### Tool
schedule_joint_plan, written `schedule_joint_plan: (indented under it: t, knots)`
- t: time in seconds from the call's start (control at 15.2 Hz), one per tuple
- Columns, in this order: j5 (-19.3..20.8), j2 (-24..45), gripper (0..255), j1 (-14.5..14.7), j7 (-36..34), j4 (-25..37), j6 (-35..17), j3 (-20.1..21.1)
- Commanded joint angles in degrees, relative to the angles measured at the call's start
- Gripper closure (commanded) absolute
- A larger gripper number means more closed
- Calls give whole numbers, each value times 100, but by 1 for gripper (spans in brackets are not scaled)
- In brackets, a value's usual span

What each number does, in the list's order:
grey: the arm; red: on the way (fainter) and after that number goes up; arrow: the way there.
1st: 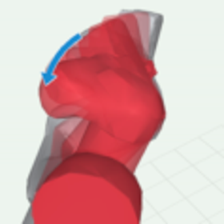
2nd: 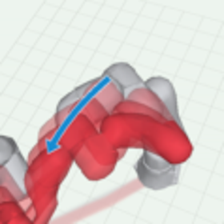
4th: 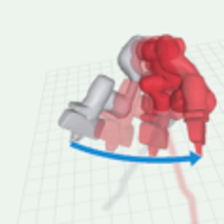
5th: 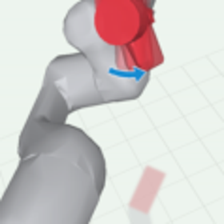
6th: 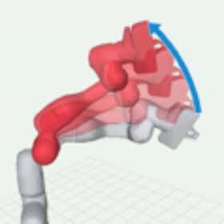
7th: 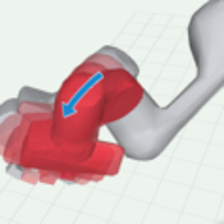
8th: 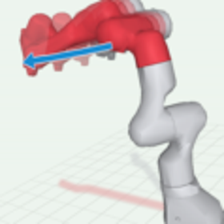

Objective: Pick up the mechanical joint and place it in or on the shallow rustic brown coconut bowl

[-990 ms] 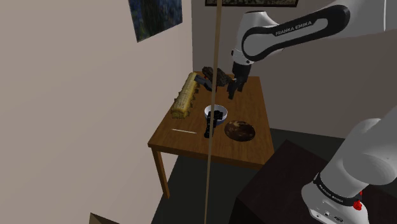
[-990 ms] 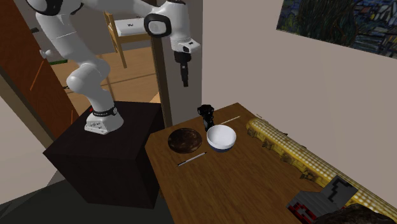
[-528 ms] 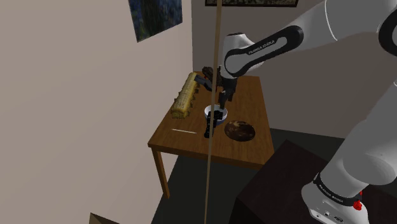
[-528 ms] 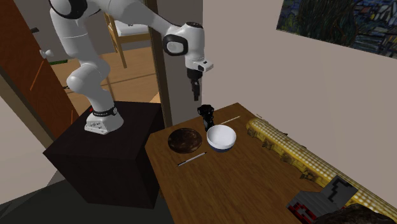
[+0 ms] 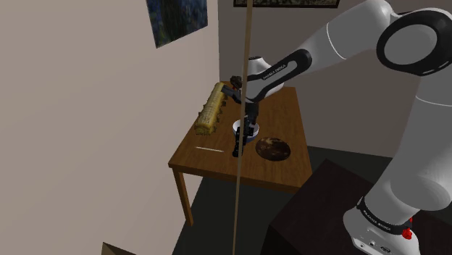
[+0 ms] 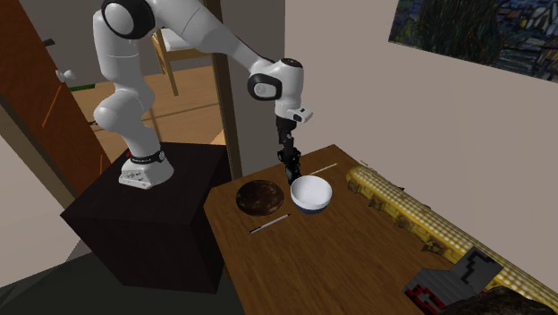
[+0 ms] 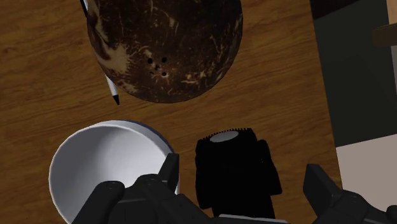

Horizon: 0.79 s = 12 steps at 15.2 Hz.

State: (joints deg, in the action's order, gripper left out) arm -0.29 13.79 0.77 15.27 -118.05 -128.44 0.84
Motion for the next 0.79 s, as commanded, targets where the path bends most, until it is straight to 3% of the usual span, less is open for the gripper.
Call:
schedule_joint_plan:
  t: [0.0, 0.26, 0.73]
  knots:
    - [1, 92, 0, -3, 12, -51, -140, -1]
    - [3, 251, 0, -1, 10, -139, -387, -1]
    - [3, 251, 0, -1, 10, -137, -385, -1]
